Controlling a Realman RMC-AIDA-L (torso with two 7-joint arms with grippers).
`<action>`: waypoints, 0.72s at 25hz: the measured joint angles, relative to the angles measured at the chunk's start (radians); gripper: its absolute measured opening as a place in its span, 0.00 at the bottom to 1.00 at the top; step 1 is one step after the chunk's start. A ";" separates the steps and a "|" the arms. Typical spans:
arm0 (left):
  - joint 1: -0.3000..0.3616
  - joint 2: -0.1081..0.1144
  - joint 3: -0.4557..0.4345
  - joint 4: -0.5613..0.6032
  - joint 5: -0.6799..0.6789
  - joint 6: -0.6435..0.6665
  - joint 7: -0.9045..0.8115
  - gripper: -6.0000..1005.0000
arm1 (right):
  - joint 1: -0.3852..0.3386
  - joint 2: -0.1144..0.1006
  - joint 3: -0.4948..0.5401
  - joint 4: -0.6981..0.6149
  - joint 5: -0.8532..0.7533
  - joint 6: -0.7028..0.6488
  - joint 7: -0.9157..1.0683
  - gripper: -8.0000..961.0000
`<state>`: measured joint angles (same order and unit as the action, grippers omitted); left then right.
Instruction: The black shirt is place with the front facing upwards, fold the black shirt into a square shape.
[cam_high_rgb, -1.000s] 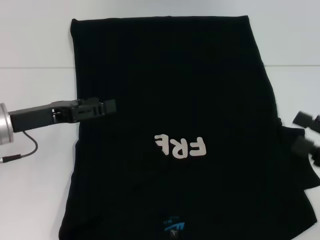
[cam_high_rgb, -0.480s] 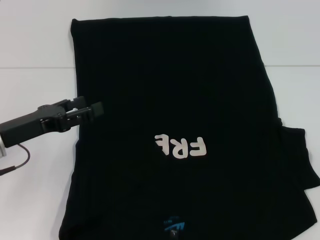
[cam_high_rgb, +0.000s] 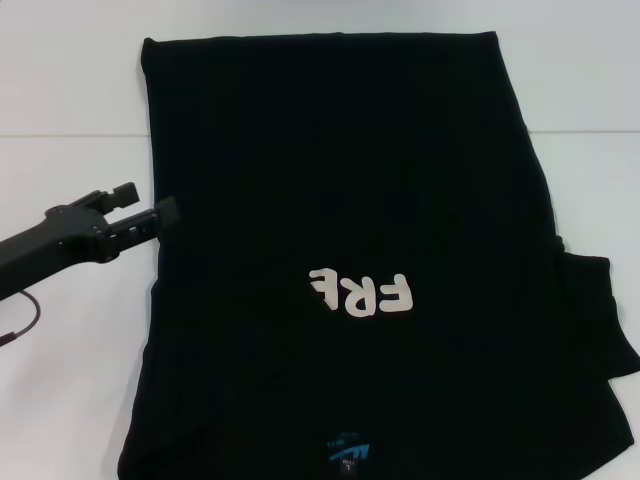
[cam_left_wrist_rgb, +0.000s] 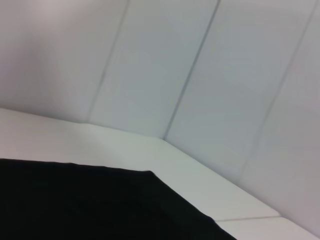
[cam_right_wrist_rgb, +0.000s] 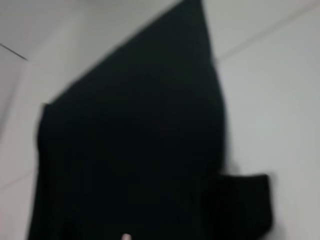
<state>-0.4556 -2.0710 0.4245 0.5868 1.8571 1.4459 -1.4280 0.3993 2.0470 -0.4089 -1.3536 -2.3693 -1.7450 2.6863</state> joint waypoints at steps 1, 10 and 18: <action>0.003 -0.001 -0.008 -0.002 -0.002 -0.005 0.010 0.86 | 0.014 -0.002 0.000 0.020 -0.032 0.008 0.005 0.92; 0.008 -0.002 -0.043 -0.022 -0.006 -0.038 0.053 0.86 | 0.080 -0.028 -0.016 0.252 -0.113 0.153 -0.057 0.92; 0.002 0.006 -0.044 -0.022 -0.006 -0.042 0.047 0.86 | 0.116 -0.047 -0.040 0.416 -0.120 0.252 -0.113 0.92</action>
<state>-0.4536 -2.0653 0.3810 0.5651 1.8514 1.4038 -1.3812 0.5157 2.0005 -0.4492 -0.9380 -2.4897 -1.4932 2.5729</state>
